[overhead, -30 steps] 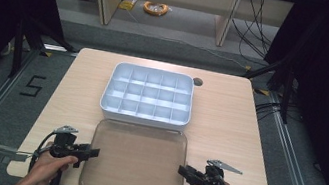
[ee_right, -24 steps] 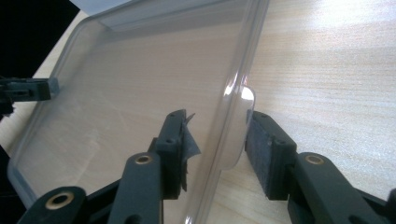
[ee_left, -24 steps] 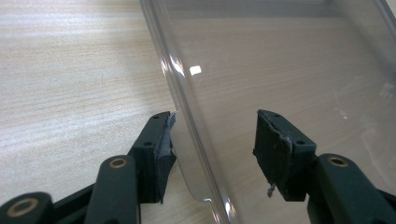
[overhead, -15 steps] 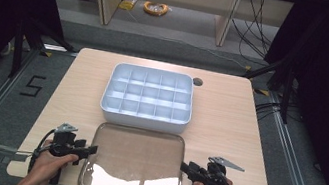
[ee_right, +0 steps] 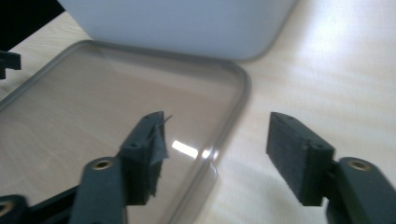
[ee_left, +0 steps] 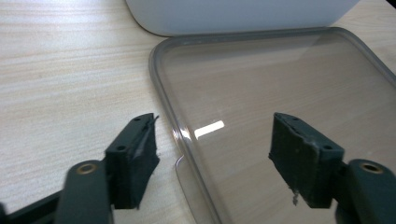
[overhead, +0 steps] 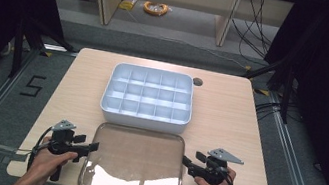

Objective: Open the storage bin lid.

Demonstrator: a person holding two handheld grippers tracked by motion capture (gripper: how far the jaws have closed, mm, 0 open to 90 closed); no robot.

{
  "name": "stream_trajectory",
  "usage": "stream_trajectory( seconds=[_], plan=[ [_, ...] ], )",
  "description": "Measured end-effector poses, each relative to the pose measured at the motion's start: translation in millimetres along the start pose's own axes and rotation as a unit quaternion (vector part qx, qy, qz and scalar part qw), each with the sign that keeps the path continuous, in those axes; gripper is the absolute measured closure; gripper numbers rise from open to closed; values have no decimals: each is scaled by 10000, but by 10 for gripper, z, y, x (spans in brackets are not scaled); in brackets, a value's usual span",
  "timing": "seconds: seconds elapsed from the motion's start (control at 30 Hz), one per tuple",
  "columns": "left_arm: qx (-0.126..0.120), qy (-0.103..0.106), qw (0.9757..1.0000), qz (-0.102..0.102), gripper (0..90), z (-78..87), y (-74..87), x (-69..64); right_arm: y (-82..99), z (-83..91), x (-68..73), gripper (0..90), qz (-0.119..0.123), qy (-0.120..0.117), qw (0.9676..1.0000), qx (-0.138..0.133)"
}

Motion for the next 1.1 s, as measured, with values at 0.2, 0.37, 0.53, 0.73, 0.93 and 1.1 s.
stream_trajectory(
  seconds=[0.2,0.37,0.53,0.73,0.93,1.1],
  plan=[
    [-205,249,9994,-78,222,49,-34,-8,-52,42,51,262,107,-274,9994,-180],
    [-233,431,9978,-440,177,114,19,-80,-53,153,139,208,319,-273,9988,-252],
    [-178,509,9966,-627,156,160,65,-150,1,218,179,204,136,-258,9994,-208],
    [-268,516,9954,-756,155,236,104,-193,44,296,252,201,194,-331,9990,-213],
    [-315,525,9945,-847,155,321,148,-243,122,343,331,178,167,-371,9990,-167],
    [-412,549,9937,-891,155,404,206,-281,162,358,418,161,99,-541,9982,-223]
  ],
)
Point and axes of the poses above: each handheld gripper's, and its own axes: z roughly backward along the jaws, y roughly out of its underside, x roughly to its left, the point moved 4 cm from there along -z, roughly forward along the jaws, and after that the axes turned 15 degrees about -y, right-handed, at the moved point
